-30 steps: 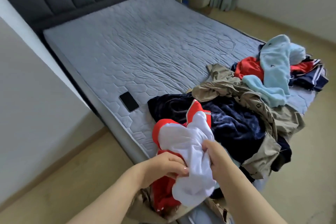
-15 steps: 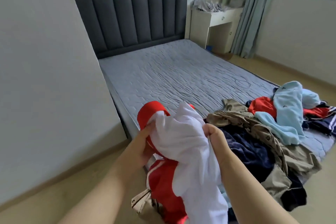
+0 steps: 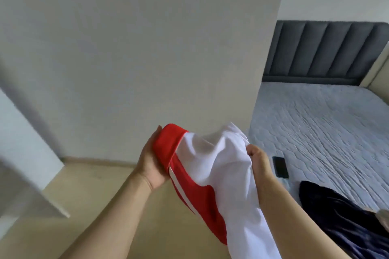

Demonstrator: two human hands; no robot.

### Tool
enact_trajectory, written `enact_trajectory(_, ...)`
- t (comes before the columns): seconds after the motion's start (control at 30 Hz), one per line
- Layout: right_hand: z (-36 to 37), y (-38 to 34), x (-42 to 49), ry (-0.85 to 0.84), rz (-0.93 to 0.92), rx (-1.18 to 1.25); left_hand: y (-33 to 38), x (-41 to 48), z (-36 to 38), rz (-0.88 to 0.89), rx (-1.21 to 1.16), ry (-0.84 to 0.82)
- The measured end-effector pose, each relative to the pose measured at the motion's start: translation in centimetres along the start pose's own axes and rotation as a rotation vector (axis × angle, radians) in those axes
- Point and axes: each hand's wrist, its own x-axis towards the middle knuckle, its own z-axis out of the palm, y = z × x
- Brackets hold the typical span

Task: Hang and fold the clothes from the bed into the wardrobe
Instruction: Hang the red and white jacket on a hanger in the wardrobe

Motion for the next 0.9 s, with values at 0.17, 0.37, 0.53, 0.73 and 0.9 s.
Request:
enact_trajectory(0.17, 11.9, 5.1, 0.8, -0.215, 0.113, -0.099, 6.2, -4.3, -9.1, 0.305, 0.462, 0.329)
enact_trajectory(0.37, 22.6, 10.1, -0.1, -0.453, 0.148, -0.208, 11.3, -8.0, -19.4, 0.454, 1.016, 0.532)
enact_trajectory(0.53, 29.5, 15.0, -1.9, -0.531, 0.168, -0.378, 14.4, -12.9, -25.1, 0.390, 1.008, 0.644)
enact_trajectory(0.73, 36.8, 21.2, -2.3, -0.511, -0.050, -0.706, 18.0, -17.5, -28.8, 0.558, 1.042, 0.992)
enact_trajectory(0.9, 40.4, 25.5, -4.0, -0.574, -0.024, -0.790, 20.4, -20.1, -30.7, 0.570, 0.914, 1.169)
